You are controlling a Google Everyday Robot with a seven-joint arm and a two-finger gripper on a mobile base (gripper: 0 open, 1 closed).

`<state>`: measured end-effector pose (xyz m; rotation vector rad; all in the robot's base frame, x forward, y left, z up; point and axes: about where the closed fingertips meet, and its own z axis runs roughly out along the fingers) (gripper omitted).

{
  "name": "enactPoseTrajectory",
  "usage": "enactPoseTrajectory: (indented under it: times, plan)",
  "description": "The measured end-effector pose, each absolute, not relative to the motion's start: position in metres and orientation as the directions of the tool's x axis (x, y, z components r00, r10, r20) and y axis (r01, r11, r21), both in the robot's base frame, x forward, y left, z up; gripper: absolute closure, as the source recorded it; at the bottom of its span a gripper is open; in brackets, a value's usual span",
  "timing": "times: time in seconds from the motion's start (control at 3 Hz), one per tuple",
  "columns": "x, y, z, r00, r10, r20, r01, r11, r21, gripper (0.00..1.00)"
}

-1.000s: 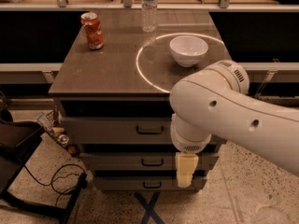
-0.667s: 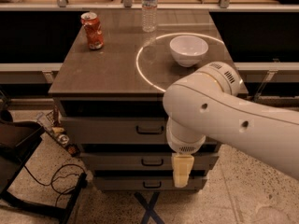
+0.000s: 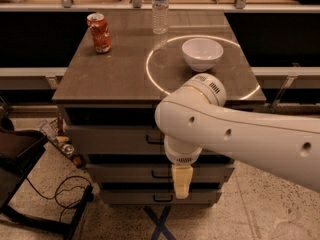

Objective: Open top drawer

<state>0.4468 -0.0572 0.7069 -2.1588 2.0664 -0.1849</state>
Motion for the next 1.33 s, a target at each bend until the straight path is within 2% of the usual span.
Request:
enactPoseTrajectory:
  times: [1.33]
  plan:
    - [0.466,-0.018,0.674,0.146,-0.989,-0.029,-0.979,-0.140,-0.151,0.00]
